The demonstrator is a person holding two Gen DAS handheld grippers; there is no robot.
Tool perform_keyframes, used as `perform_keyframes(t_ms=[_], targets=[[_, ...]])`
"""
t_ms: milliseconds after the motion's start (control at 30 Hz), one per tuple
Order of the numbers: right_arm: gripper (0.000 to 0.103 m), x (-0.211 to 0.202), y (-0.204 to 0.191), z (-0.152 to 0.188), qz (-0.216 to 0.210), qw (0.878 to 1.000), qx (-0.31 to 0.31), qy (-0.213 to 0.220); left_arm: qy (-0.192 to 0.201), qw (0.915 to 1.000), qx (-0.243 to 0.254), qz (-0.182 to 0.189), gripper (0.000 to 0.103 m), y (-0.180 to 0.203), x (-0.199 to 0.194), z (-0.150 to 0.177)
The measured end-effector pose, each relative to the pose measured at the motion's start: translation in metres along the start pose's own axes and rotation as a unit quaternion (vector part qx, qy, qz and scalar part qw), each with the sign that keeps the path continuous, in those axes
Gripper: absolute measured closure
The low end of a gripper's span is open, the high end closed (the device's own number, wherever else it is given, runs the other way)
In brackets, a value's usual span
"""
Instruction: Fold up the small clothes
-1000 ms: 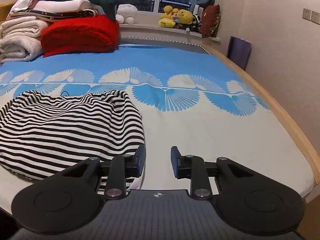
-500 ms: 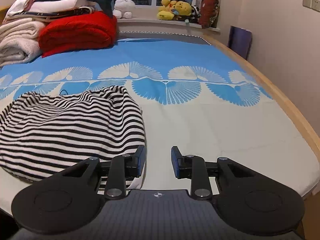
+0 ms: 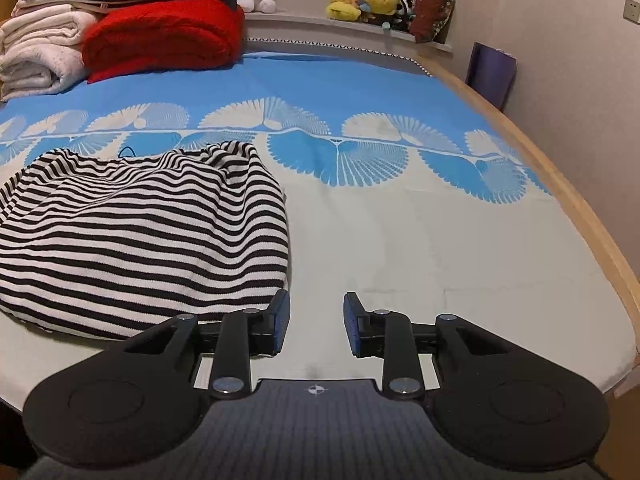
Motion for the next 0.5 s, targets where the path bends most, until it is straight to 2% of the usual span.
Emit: perform_keyframes(t_ms=[67,133,200,300,400,500], targets=[[0.072,0.001,0.001,0.001,0.002,1.0,-0.001,-0.003,0.047,0.9981,0.038,-0.013,0.097,0.01,-0.014,0.0],[0.072,0.002,0.001,0.002,0.006,1.0,-0.002,-0.009,0.098,0.9919,0.079,-0.013,0.097,0.023,-0.031,0.005],[0.072,0.005,0.002,0.003,0.012,1.0,-0.002,-0.018,0.13,0.9854,0.11,-0.004,0.097,0.033,-0.044,0.011],[0.072,0.01,0.002,0.005,0.017,0.999,-0.003,-0.028,0.126,0.9845,0.122,-0.01,0.097,0.034,-0.042,0.014],[0.072,0.012,0.001,0.005,0.017,0.999,-0.006,-0.032,0.106,0.9882,0.109,-0.016,0.097,0.027,-0.033,0.014],[0.072,0.011,0.001,0.006,0.015,0.999,-0.007,-0.031,0.107,0.988,0.11,-0.016,0.097,0.027,-0.033,0.013]])
Point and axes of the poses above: each gripper's, at about its wrist camera, not at the fingertips, and x roughly the way its jaws point, y to its right, z to its underside, the point moved 4 cm from there along x, roughly the way its jaws point, and after that the axes turned 13 degrees about -z, right-handed, at the moved point
